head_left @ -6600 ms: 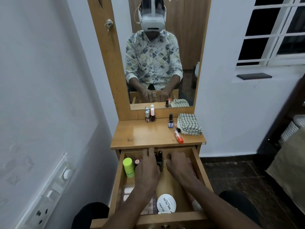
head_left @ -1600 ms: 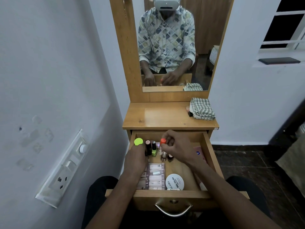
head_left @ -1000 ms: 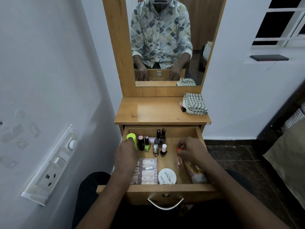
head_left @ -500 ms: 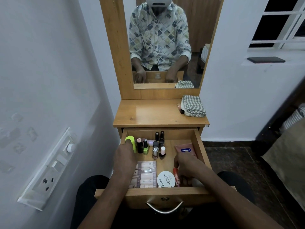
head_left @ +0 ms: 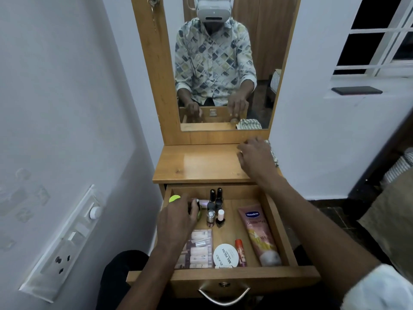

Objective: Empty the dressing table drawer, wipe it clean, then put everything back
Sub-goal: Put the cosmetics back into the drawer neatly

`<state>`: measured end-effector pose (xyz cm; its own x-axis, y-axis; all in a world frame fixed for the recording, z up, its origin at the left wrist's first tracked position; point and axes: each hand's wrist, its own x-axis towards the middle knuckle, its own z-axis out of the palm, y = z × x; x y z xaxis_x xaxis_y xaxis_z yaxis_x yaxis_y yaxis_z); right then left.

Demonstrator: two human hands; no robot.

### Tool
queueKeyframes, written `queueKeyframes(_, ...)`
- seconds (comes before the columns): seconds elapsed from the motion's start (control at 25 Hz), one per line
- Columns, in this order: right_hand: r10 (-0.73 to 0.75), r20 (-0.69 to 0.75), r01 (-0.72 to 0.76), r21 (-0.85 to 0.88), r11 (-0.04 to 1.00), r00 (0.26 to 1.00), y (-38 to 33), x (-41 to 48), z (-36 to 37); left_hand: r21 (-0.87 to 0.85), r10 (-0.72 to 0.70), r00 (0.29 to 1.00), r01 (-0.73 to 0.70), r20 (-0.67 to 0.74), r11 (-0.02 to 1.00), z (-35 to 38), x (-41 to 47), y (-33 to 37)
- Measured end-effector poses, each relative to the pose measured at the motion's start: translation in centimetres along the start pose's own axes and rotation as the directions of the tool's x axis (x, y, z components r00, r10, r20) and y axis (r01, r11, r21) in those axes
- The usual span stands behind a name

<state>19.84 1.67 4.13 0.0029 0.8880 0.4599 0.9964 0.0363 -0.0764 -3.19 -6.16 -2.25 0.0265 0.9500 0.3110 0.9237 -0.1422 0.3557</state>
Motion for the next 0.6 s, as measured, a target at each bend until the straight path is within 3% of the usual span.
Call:
queueKeyframes(0.16, 0.05, 0.169, -0.018, -0.188, 0.982, 0.984, -0.2, 3.5, 1.4, 0.006, -0.033, 0.999, 0.033, -0.022, 0.999, -0.3, 0.1, -0.5)
queueKeyframes(0.32, 0.045, 0.189, 0.007, -0.268, 0.963, 0.981, -1.8, 3.1, 2.5, -0.068, 0.055, 0.998, -0.058, -0.032, 0.996, 0.0, 0.0, -0.6)
queueKeyframes(0.48, -0.034, 0.107, 0.057, -0.224, 0.973, 0.994, -2.1, 2.3, 3.3, -0.098, 0.247, 0.966, -0.24, 0.073, 0.966, 1.4, 0.0, -0.7)
queueKeyframes(0.6, -0.085, 0.08, 0.089, -0.055, 0.994, 0.993, -2.7, 1.6, 3.2, -0.088, 0.348, 0.914, -0.337, 0.207, 0.937, 2.4, 0.3, -0.1)
